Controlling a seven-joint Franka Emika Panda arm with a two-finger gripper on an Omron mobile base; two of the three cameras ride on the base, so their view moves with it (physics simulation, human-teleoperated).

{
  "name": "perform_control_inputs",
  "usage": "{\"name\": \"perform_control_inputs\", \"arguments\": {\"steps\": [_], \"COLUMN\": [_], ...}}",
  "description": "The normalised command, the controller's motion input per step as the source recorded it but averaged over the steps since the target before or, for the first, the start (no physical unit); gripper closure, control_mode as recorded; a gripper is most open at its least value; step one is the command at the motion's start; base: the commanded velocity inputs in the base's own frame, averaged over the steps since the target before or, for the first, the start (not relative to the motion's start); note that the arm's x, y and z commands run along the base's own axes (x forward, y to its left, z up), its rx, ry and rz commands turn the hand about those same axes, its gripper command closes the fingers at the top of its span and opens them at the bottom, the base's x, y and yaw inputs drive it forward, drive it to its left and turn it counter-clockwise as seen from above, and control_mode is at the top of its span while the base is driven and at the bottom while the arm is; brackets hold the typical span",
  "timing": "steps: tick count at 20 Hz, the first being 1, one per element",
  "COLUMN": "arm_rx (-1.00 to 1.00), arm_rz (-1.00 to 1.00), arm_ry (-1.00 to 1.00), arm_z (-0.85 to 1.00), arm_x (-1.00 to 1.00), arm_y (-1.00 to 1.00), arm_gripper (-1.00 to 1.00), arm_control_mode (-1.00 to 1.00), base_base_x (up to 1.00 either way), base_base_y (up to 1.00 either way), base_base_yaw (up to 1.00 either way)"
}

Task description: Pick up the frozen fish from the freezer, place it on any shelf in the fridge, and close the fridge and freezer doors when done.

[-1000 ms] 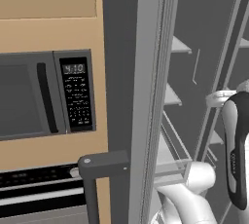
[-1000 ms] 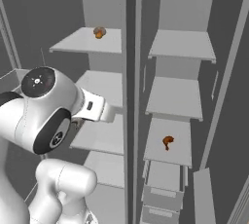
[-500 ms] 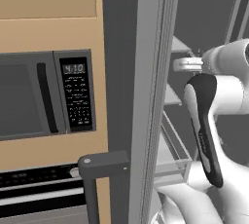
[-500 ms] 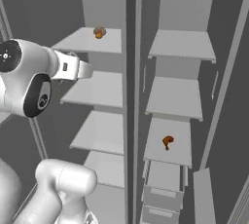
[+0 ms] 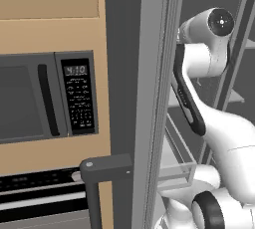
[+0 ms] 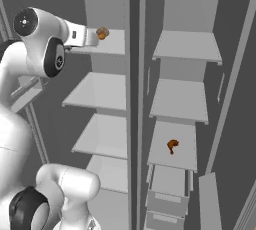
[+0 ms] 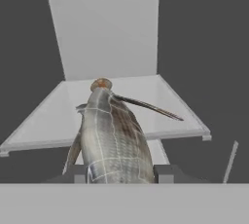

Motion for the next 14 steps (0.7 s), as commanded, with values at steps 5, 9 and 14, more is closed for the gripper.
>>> {"name": "perform_control_inputs", "arguments": {"steps": [5,9,14], "arm_rx": [-0.04,-0.02,-0.02], "arm_rz": [0.0,0.0,0.0], "arm_ry": [0.24,0.15,0.06], "arm_z": [-0.21,-0.4,-0.53], "arm_x": [1.0,1.0,1.0], "arm_y": [-0.08,-0.12,-0.14], "arm_gripper": [1.0,1.0,1.0], "arm_control_mode": [-1.0,-1.0,-1.0], "base_base_x": [0.0,0.0,0.0], "base_base_y": [0.0,0.0,0.0], "base_base_yaw": [0.0,0.0,0.0]}}
